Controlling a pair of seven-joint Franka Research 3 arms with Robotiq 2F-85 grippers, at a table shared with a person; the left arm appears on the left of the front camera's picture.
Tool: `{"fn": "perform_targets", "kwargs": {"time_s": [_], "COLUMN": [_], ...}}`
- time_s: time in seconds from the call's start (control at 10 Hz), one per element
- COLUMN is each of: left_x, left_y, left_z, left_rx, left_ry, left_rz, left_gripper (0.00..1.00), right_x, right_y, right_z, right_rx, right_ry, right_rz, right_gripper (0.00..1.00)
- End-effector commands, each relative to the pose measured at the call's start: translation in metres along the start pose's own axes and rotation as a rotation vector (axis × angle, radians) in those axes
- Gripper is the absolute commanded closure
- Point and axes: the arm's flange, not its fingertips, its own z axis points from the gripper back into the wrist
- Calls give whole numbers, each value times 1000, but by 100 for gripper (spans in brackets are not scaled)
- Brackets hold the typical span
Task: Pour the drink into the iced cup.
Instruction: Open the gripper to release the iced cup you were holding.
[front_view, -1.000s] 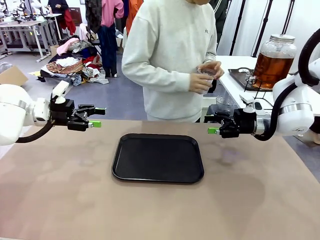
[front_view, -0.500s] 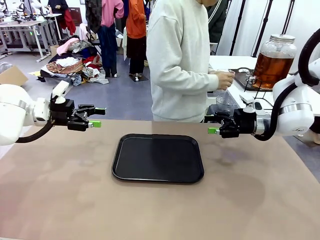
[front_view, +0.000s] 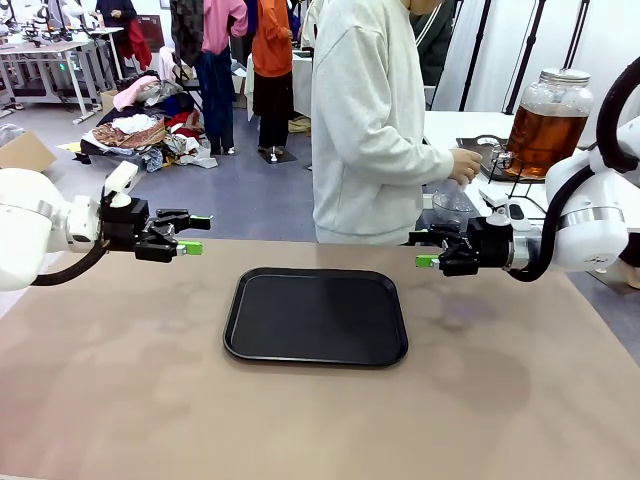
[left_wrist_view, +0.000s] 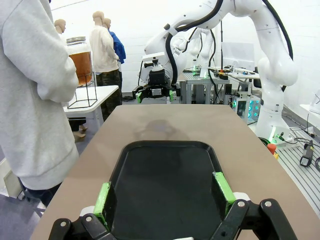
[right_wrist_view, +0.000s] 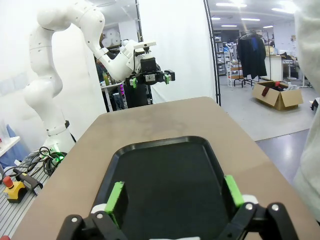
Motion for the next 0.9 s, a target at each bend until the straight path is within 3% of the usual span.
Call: {"fn": "perform_targets", "kwargs": {"time_s": [0.0, 0.8], "left_x": [1, 1], "left_y": [0, 0], "left_z": [0, 0], "left_rx": [0, 0], "left_ry": [-1, -1], "left_rz": [-2, -2], "left_gripper": [0, 0], "right_x": [2, 2], "right_y": [0, 0], "right_z": [0, 0], "right_rx": [3, 3], "right_ry": [-5, -5], "right_rz": [3, 3], "right_gripper": [0, 0]}}
